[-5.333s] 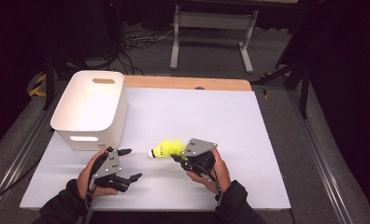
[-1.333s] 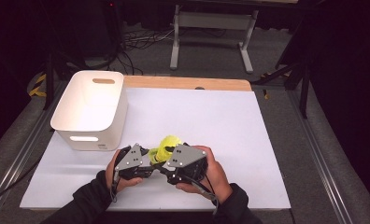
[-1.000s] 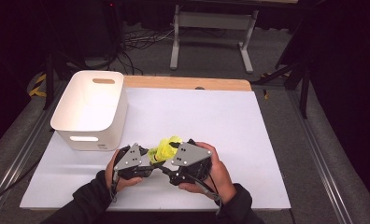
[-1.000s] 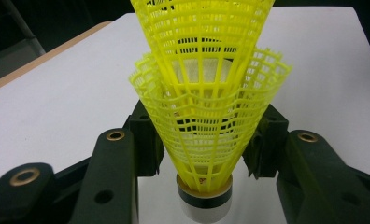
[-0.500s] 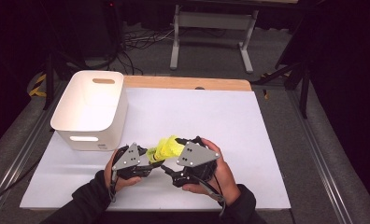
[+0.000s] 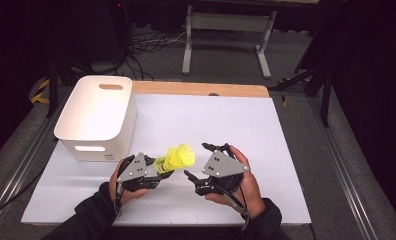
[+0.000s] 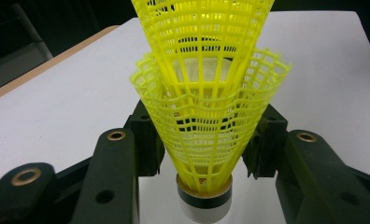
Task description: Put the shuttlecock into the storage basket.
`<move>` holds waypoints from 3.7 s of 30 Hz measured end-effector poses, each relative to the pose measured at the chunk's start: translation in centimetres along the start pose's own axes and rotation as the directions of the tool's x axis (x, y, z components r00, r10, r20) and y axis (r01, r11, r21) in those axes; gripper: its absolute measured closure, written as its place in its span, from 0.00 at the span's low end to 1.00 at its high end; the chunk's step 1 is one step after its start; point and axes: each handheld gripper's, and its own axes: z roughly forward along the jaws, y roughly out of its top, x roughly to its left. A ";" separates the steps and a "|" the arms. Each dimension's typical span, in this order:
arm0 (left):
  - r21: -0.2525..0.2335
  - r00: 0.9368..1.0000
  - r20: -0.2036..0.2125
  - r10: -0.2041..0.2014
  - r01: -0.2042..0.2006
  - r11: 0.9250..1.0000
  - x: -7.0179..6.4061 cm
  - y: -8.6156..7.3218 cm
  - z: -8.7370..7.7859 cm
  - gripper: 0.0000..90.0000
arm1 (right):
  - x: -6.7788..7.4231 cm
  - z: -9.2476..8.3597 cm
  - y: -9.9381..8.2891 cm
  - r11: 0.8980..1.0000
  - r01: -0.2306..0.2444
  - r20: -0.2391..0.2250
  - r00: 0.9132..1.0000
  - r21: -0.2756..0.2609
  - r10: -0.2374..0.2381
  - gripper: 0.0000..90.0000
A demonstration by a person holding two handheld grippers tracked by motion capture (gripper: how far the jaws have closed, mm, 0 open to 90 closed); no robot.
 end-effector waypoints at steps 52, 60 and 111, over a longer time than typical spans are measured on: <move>-0.084 0.993 -0.113 -0.033 0.024 0.996 2.0 0.8 -5.2 0.62 | -1.8 -0.1 -11.1 0.989 -0.144 0.080 0.987 0.020 0.142 0.17; -0.084 0.991 -0.132 -0.022 0.011 0.996 2.4 0.9 -5.8 0.62 | -1.7 0.2 -11.3 0.989 -0.143 0.060 0.988 0.035 0.141 0.17; -0.180 0.964 -0.251 -0.083 0.037 0.983 4.6 1.6 -10.4 0.62 | -2.1 0.3 -11.5 0.987 -0.158 0.064 0.986 0.036 0.155 0.16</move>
